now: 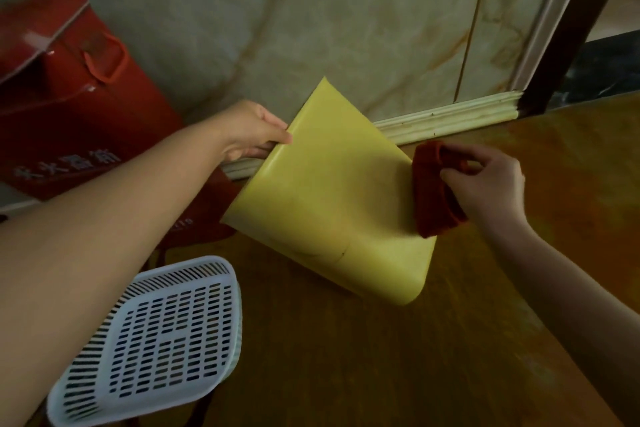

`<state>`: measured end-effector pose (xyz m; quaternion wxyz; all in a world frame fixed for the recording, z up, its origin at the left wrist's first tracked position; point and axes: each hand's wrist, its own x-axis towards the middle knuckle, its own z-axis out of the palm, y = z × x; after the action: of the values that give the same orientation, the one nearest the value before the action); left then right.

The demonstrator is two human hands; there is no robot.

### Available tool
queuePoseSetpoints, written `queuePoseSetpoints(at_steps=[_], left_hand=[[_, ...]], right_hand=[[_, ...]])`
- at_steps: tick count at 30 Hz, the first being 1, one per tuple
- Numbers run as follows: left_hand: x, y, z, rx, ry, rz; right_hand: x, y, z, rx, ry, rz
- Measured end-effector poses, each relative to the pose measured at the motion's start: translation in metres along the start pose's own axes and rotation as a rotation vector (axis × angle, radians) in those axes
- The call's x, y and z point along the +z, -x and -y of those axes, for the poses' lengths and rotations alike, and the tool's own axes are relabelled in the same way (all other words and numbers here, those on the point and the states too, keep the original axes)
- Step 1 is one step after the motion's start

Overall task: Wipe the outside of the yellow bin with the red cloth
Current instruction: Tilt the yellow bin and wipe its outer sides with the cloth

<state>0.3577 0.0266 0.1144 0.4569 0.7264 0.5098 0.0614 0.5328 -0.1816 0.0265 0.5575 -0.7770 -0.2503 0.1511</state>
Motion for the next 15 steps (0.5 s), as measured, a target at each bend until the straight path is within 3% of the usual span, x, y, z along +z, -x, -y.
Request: queuePoseSetpoints(at_steps=[5, 8, 10, 15], left_hand=[[-0.001, -0.004, -0.003, -0.013, 0.003, 0.013], [-0.004, -0.006, -0.001, -0.028, 0.028, 0.028], [-0.007, -0.007, 0.004, -0.036, 0.049, 0.023], [-0.011, -0.008, 0.013, -0.057, 0.084, 0.025]], right_hand=[[0.011, -0.011, 0.050, -0.532, 0.114, -0.041], [0.048, 0.003, 0.045, -0.783, 0.332, 0.365], [0.068, 0.016, 0.023, -0.880, 0.486, 0.487], [0.082, 0.011, -0.011, -0.963, 0.396, 0.228]])
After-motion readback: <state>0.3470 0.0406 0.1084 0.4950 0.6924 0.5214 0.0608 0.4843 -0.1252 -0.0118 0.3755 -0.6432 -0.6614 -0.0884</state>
